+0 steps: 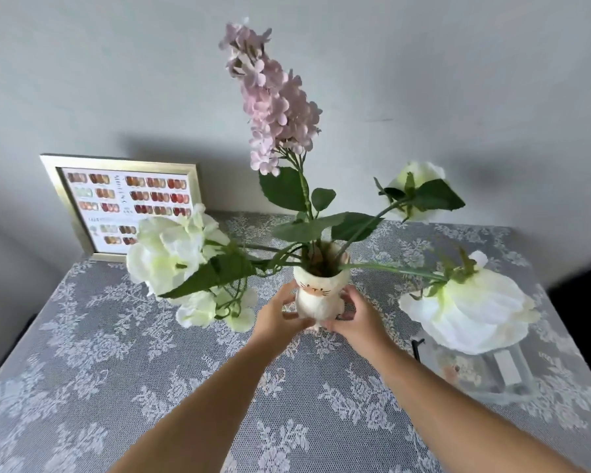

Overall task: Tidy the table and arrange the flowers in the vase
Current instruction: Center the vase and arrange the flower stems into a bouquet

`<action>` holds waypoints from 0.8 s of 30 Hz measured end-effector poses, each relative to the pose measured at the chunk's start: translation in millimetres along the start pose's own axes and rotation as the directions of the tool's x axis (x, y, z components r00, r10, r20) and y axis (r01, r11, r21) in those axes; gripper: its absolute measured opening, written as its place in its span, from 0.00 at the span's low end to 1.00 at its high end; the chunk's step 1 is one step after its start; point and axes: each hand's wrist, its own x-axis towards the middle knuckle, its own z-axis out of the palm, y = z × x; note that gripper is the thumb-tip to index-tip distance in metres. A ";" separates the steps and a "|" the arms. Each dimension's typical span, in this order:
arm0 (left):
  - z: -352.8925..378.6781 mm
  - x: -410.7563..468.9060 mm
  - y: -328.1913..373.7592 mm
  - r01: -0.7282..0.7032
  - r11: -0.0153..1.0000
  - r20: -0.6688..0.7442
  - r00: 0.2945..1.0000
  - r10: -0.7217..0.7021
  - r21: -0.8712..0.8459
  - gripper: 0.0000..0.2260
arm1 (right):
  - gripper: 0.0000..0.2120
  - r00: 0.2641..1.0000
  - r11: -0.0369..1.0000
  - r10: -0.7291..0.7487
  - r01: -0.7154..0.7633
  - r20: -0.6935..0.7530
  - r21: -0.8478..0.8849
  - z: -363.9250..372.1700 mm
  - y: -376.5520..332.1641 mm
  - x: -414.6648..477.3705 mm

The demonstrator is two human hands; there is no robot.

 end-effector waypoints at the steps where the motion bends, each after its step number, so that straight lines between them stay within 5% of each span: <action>1: -0.6 3.2 1.0 -0.004 1.000 0.003 1.000 0.004 -0.004 0.27 | 0.40 1.000 1.000 -0.001 0.001 -0.003 0.015 -0.9 -0.5 3.0; 11: -20.4 57.6 41.5 -0.052 0.999 -0.024 0.998 0.052 0.003 0.36 | 0.42 0.999 0.999 -0.038 0.038 -0.017 -0.012 -15.5 -34.6 68.8; 24: -33.3 134.7 65.5 -0.048 0.993 -0.086 0.995 0.057 0.104 0.37 | 0.41 1.000 0.999 -0.028 0.028 0.002 -0.044 -22.8 -50.3 156.8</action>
